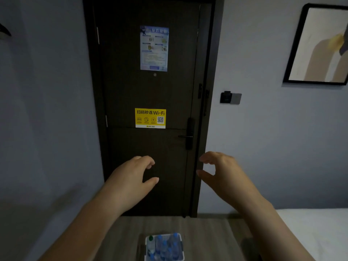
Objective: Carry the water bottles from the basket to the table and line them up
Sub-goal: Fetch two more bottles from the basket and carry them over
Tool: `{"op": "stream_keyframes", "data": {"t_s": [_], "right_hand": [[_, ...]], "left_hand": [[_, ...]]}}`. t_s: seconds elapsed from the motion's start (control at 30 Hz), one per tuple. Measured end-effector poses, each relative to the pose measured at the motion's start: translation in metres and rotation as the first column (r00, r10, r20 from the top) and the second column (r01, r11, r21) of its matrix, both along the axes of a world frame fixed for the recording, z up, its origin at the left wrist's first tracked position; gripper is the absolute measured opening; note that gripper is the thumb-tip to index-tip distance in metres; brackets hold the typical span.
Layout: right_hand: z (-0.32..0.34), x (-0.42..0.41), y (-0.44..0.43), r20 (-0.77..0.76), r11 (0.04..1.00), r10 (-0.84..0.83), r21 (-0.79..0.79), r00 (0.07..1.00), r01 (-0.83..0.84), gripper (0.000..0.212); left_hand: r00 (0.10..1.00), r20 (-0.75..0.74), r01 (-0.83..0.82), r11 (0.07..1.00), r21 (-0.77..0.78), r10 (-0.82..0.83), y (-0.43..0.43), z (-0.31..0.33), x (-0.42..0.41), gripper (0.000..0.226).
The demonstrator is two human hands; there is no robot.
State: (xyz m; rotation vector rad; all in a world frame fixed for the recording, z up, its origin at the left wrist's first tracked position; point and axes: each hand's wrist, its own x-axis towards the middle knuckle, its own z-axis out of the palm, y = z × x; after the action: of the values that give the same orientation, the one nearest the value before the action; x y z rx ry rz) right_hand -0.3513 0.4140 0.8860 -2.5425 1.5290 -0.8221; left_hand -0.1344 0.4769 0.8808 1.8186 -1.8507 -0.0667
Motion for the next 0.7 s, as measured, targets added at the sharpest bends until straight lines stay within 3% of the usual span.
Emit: {"op": "stream_keyframes", "data": {"t_s": [0.43, 0.7], "right_hand": [[-0.026, 0.067, -0.210, -0.040, 0.992, 0.063, 0.112, 0.997, -0.058, 0.041], [-0.093, 0.137, -0.330, -0.108, 0.968, 0.010, 0.249, 0.994, 0.018, 0.039]], "left_hand": [[0.997, -0.051, -0.055, 0.998, 0.019, 0.056, -0.196, -0.025, 0.060, 0.044], [0.991, -0.093, -0.076, 0.979, 0.188, 0.095, -0.320, -0.080, 0.127, 0.046]]}}
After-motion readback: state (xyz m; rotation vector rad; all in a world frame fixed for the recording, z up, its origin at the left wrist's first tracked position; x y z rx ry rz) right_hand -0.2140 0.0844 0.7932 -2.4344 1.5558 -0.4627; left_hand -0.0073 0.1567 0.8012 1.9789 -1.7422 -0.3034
